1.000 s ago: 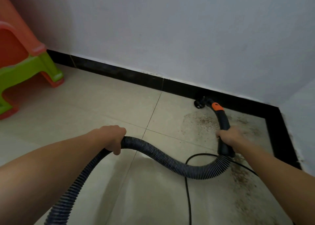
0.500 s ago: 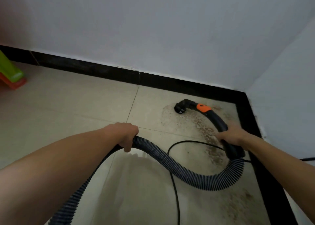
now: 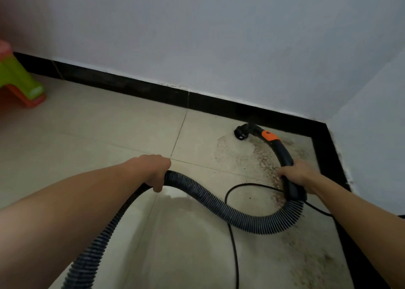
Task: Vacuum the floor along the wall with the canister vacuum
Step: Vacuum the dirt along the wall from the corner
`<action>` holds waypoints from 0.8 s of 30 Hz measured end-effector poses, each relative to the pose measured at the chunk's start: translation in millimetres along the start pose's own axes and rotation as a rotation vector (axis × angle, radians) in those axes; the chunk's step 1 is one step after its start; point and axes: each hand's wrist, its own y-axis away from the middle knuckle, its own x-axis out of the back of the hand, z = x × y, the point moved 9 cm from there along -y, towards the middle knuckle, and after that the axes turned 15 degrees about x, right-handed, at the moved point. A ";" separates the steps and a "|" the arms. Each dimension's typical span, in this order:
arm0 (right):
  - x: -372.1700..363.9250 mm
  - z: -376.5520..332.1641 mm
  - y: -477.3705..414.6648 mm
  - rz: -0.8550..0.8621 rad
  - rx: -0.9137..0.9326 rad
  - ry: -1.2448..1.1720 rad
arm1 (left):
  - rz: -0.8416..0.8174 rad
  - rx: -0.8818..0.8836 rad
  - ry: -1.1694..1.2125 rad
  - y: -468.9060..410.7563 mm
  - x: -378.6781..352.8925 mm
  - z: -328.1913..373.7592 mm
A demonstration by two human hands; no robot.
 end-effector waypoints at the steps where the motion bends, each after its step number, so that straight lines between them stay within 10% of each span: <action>1: -5.9 -6.3 -1.4 -0.029 0.021 0.006 | -0.010 0.007 0.001 0.3 -3.3 -4.3; 24: 24.7 69.6 62.5 -0.261 0.062 -0.026 | -0.219 -0.065 -0.134 22.6 -35.8 65.2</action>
